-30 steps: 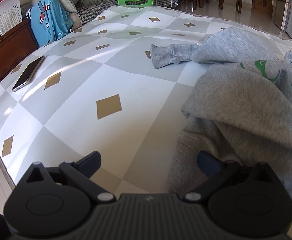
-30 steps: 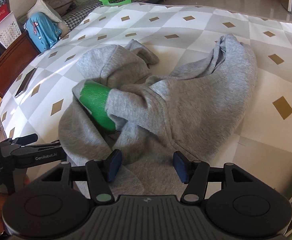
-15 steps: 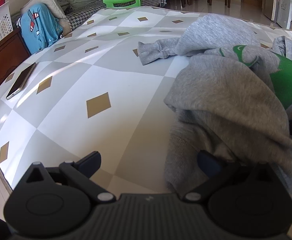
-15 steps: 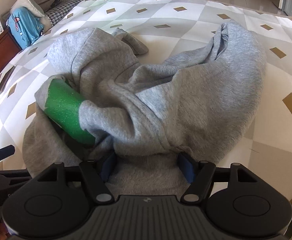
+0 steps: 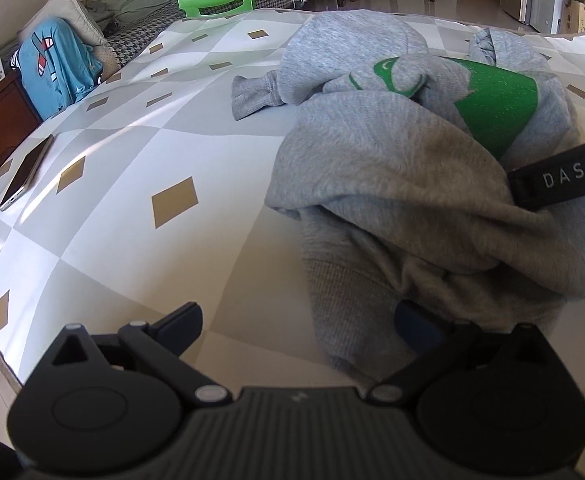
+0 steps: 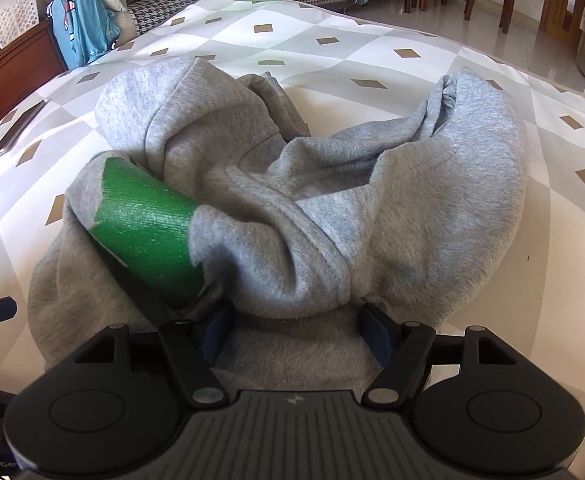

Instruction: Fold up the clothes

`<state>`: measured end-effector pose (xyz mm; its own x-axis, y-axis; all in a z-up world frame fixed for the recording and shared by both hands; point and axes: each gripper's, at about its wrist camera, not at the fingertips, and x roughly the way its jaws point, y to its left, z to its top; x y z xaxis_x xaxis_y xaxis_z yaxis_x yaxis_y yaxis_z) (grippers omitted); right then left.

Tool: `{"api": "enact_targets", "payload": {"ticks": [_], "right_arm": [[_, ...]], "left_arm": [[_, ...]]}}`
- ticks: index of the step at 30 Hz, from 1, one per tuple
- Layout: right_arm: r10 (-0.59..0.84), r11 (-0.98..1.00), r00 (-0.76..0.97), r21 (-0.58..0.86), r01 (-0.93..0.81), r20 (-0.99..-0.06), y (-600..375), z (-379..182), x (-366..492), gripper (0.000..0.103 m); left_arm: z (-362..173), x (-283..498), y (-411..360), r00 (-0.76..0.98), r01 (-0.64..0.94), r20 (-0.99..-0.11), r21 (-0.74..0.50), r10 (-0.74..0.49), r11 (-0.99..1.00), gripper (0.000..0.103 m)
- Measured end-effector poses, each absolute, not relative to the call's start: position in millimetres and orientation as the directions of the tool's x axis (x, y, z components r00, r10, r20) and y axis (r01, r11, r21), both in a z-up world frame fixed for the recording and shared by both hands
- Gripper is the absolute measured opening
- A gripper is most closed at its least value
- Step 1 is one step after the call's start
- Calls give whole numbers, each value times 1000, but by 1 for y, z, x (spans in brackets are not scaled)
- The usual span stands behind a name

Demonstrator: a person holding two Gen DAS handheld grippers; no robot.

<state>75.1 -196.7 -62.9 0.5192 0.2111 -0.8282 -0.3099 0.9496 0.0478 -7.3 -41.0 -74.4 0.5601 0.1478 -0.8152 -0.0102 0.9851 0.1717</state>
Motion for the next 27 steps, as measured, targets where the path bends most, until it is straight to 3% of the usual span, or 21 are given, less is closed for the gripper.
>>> {"api": "enact_targets", "payload": {"ticks": [6,27], "right_arm": [[226,932,531,23,-362,-817,-186,-65,80,70],[285,863,557,-44,-504,-780,-139,-68,100,69]], "left_arm": [[-75,-6,-35,540,-31,-834,117,115,993,103],[-76,-5,-45,536,-26,-838,102,100,994,103]]}}
